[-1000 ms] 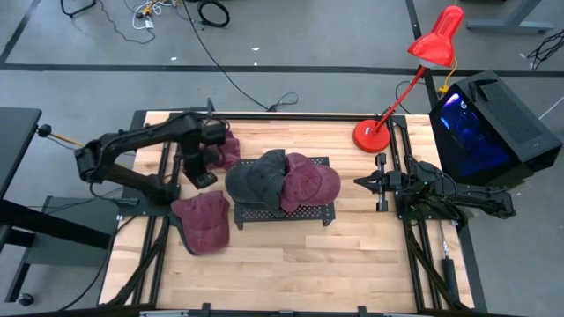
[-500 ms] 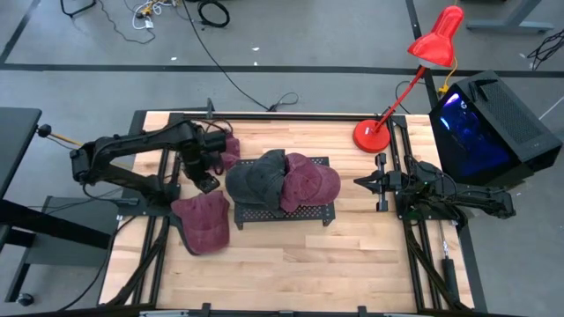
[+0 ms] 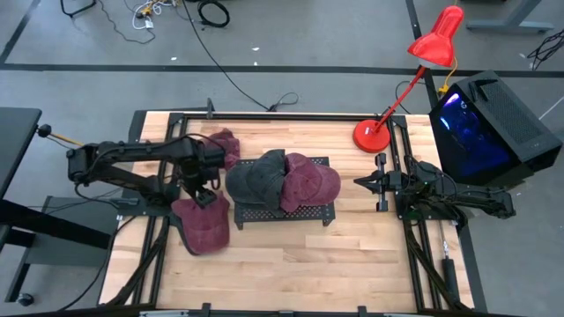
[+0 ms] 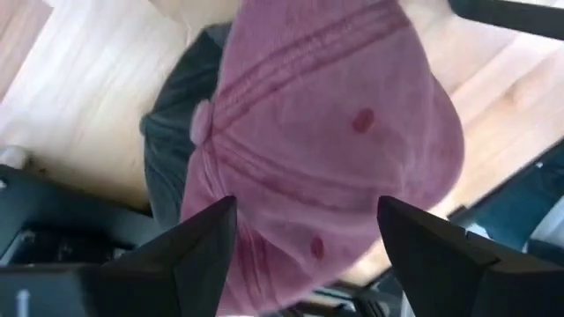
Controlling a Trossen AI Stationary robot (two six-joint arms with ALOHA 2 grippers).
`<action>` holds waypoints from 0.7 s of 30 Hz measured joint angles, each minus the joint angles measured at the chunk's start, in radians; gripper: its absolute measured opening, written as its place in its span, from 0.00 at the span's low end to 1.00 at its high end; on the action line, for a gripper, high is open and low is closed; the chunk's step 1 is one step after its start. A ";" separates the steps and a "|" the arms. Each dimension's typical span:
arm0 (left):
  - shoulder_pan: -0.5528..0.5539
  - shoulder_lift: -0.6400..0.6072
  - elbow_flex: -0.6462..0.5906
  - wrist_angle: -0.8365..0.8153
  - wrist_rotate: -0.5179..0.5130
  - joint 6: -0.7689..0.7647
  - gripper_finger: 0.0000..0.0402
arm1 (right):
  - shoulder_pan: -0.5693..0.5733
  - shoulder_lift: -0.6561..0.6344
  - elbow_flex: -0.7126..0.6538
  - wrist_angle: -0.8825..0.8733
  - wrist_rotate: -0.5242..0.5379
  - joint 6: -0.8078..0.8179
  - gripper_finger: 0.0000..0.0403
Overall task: Pick & Place hat
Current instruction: Stack the bottom red cap on top of the red cap on the shelf
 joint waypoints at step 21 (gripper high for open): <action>-0.021 0.000 -0.041 0.068 -0.018 -0.014 0.25 | 0.000 0.000 0.000 0.000 0.000 0.000 0.01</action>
